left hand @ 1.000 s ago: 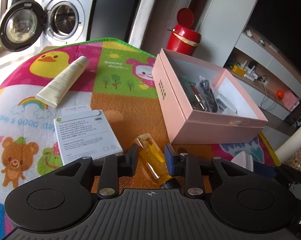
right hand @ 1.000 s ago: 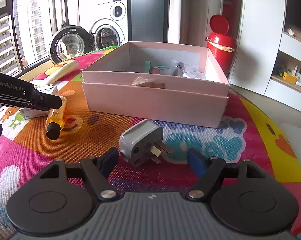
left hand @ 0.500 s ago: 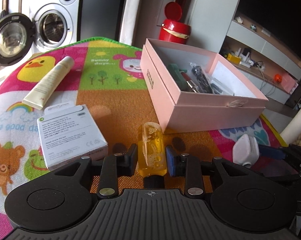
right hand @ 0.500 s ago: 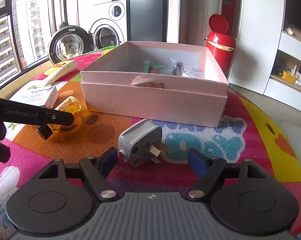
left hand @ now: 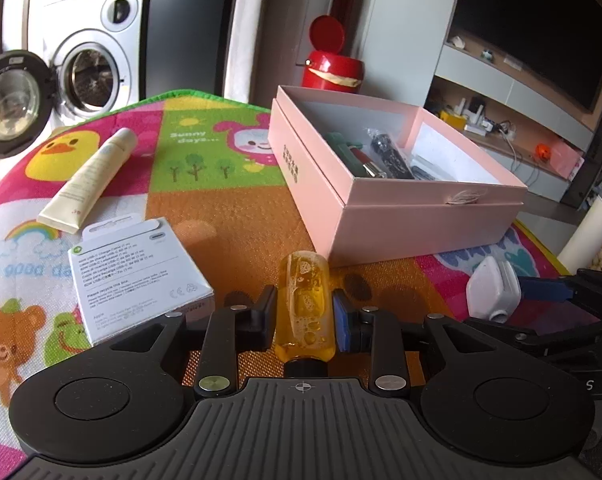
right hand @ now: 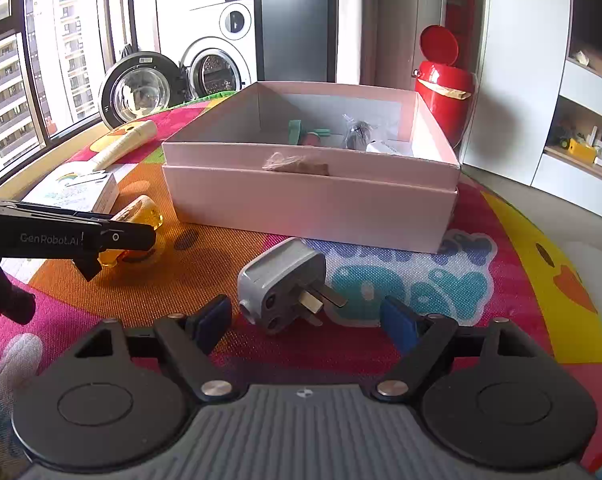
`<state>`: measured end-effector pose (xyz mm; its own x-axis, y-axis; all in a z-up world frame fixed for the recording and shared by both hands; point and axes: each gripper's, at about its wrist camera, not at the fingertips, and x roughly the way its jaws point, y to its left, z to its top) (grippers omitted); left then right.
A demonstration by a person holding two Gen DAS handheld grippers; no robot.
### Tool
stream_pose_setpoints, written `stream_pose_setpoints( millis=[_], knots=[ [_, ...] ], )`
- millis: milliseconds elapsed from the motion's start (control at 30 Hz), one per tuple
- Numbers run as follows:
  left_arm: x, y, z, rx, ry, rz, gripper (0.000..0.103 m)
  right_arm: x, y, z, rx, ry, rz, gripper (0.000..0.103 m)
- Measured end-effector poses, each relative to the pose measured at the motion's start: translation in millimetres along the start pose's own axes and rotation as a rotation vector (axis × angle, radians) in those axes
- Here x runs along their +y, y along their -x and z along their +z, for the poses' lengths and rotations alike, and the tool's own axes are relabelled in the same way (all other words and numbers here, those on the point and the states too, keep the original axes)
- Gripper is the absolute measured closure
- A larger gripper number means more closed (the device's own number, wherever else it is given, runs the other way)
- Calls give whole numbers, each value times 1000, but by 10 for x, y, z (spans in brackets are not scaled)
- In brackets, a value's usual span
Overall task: Organize rigid objects
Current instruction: 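Carry both items over the pink box and release them inside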
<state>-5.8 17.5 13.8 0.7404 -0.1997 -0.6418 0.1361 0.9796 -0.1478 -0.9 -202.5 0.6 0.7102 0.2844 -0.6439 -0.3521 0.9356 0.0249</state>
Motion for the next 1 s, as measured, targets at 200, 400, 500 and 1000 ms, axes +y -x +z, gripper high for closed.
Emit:
stream_pose_setpoints(
  millis=[200,400,500,1000],
  knots=[
    [-73,141,-149,-16,-66,-2,70,9,-1,5,1,3,-3,21],
    [-85,288,-263,-9,-64,-27,70,14,0,2,1,4,-5,21],
    [-109,342,-308,-6,-69,-40,71,13,-2,3,2,4,-5,21],
    [-186,511,-455,-13,-98,-49,71,161,39,168,-13,104,4,51]
  ],
)
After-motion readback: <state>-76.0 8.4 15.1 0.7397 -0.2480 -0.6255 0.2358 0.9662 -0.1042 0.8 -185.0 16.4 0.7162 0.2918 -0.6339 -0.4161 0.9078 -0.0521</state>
